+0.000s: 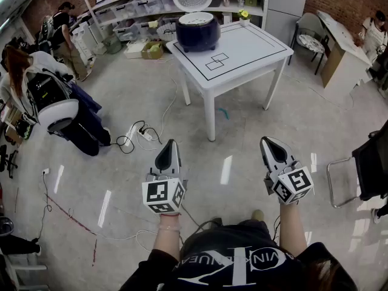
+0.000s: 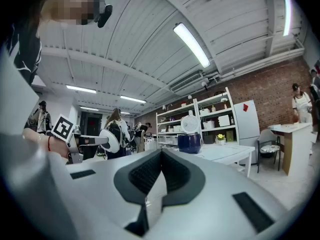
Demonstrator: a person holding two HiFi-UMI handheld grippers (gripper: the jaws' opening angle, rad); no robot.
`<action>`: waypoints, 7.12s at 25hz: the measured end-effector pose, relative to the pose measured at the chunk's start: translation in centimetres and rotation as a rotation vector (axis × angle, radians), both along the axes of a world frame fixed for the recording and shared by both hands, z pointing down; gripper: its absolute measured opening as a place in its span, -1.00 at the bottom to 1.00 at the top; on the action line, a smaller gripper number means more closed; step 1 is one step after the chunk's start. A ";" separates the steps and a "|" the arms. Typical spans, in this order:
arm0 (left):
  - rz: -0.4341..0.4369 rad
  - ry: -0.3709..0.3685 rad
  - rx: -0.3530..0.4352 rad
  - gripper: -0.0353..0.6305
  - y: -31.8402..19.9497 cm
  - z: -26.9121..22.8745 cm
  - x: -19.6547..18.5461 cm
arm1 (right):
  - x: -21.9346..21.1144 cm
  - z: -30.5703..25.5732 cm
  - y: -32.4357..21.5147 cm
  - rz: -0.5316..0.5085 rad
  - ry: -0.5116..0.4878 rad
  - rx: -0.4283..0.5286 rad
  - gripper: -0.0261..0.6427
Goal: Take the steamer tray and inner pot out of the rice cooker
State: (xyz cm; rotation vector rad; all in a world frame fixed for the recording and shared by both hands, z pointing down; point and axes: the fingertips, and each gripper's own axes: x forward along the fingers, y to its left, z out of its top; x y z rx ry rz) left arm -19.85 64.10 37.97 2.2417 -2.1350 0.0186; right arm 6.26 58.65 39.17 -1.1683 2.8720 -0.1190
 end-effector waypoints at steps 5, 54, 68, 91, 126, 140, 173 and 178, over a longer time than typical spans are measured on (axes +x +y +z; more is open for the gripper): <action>0.011 0.006 -0.003 -0.86 -0.1 0.3 -0.4 | -0.5 0.7 0.1 0.006 0.001 -0.013 -0.93; -0.041 0.142 0.012 -0.65 -36.7 -0.4 0.6 | 0.6 1.1 -38.4 -0.100 -0.041 -0.095 -0.48; -0.072 0.107 -0.018 -0.65 -42.9 0.2 0.1 | -1.2 1.3 -44.5 -0.170 -0.071 -0.096 -0.48; -0.181 0.062 0.010 -0.65 -64.0 -2.3 -10.1 | -13.9 -1.3 -66.3 -0.320 -0.012 -0.077 -0.48; -0.368 0.041 -0.108 -0.60 -72.4 -2.4 -15.8 | -37.1 3.0 -86.9 -0.514 1.015 0.113 -0.35; -0.397 0.107 -0.104 -0.58 -71.4 -0.9 -16.8 | -38.0 -0.8 -85.9 -0.492 0.867 0.310 -0.63; -0.082 0.191 -0.073 -0.66 -80.3 -6.5 -7.0 | -19.4 -9.8 -88.4 -0.263 0.049 0.129 -0.78; 0.010 0.192 -0.087 -0.66 -83.4 -6.3 -2.0 | -13.1 -9.0 -90.3 -0.174 0.038 0.104 -0.78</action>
